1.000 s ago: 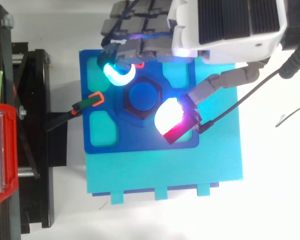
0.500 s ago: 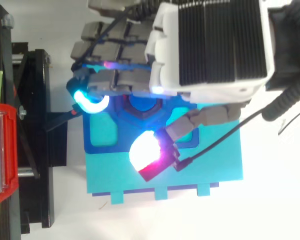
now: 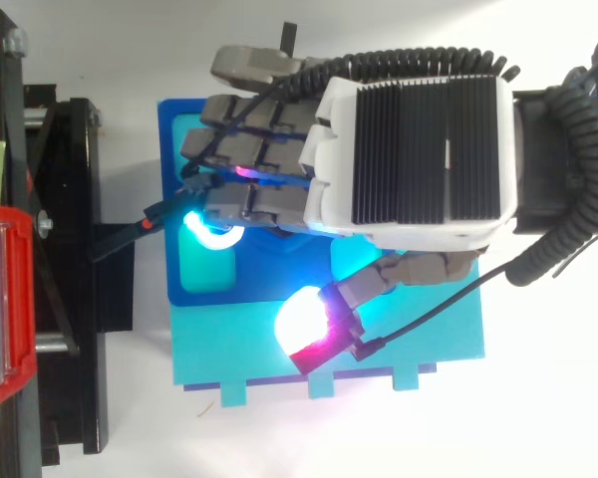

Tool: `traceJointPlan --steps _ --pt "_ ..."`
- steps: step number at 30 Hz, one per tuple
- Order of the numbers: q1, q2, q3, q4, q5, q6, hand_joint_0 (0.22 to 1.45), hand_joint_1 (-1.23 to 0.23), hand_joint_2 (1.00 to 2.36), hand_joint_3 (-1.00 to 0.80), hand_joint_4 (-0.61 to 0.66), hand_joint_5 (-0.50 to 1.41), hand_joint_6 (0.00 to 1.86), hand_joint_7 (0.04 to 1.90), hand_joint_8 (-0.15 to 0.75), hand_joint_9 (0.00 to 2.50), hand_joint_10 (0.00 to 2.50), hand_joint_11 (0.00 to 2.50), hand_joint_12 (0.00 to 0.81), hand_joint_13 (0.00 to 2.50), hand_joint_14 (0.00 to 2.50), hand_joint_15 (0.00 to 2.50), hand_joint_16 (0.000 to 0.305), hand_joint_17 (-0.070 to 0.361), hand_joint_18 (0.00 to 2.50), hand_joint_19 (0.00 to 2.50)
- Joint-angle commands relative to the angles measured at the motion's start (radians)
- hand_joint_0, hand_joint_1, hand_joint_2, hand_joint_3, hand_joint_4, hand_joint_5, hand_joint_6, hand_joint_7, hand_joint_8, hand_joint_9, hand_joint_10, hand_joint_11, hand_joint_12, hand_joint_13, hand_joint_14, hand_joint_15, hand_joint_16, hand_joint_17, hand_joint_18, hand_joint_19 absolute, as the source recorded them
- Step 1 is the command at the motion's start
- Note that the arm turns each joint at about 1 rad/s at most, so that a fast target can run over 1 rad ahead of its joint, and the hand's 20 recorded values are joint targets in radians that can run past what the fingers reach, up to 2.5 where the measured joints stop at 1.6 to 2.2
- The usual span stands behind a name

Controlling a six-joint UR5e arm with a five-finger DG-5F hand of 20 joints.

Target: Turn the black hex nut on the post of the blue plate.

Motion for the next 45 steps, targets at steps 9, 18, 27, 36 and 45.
traceJointPlan --steps 9,18,27,36,45 --pt "-0.004 0.000 -0.001 -0.024 0.007 -0.025 0.53 -0.77 1.00 -0.50 0.15 -0.21 0.50 0.87 0.217 0.34 0.00 0.00 0.348 0.25 0.00 0.00 0.044 0.099 0.03 0.00" --pt "-0.009 0.000 0.000 -0.027 0.007 -0.047 0.62 -0.81 1.00 -0.50 0.16 -0.20 0.50 0.96 0.209 0.38 0.00 0.00 0.326 0.30 0.00 0.00 0.035 0.078 0.08 0.00" --pt "-0.016 0.000 -0.001 -0.027 0.007 -0.070 0.65 -0.85 1.00 -0.50 0.15 -0.20 0.50 1.00 0.212 0.40 0.00 0.00 0.323 0.32 0.00 0.00 0.033 0.075 0.10 0.00" --pt "-0.019 0.000 -0.001 -0.024 0.019 -0.101 0.66 -0.86 1.00 -0.50 0.15 -0.19 0.50 1.02 0.214 0.42 0.00 0.02 0.318 0.34 0.00 0.00 0.032 0.072 0.12 0.00" --pt "-0.023 0.000 -0.001 -0.020 0.024 -0.130 0.65 -0.87 1.00 -0.47 0.15 -0.19 0.50 1.07 0.217 0.43 0.00 0.03 0.318 0.34 0.00 0.00 0.032 0.071 0.12 0.00"
